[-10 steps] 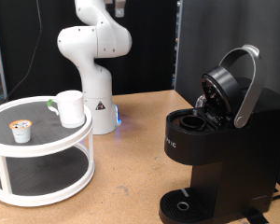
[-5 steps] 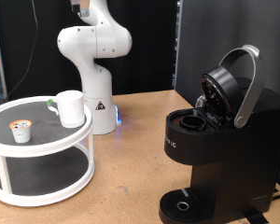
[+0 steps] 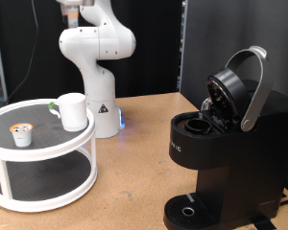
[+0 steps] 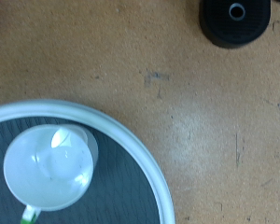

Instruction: Make a cup of coffee with the keurig machine

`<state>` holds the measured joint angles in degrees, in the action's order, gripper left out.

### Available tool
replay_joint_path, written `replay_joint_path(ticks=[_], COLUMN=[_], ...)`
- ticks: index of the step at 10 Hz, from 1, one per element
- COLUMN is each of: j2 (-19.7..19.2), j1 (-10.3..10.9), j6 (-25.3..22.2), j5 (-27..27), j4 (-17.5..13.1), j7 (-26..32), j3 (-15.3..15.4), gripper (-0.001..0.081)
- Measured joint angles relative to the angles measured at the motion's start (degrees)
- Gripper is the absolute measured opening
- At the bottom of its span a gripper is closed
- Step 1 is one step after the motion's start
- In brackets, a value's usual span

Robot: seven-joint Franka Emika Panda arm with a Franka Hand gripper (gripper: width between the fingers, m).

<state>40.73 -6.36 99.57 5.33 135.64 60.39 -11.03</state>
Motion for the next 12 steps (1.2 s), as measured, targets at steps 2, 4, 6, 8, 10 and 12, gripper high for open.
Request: replay_joint_path(ticks=[2, 4, 6, 8, 10, 12], j2=[-2.27, -4.37, -4.41, -5.13, -6.78, -9.50], j1=[-0.74, -0.90, -1.02, -2.05, -3.01, -3.42], j6=[1.26, 1.30, 1.20, 2.56, 6.69, 10.44], j5=[1.98, 2.45, 2.88, 3.83, 4.32, 4.37], j4=[-0.34, -1.77, -1.35, -0.73, -0.50, -0.87], j7=[4.64, 9.21, 8.77, 8.73, 10.99, 12.84], j3=[-3.09, -5.86, -5.72, -6.56, -9.43, -12.33], gripper=[0.0806, 0.0806, 0.0806, 0.0806, 0.0806, 0.0806])
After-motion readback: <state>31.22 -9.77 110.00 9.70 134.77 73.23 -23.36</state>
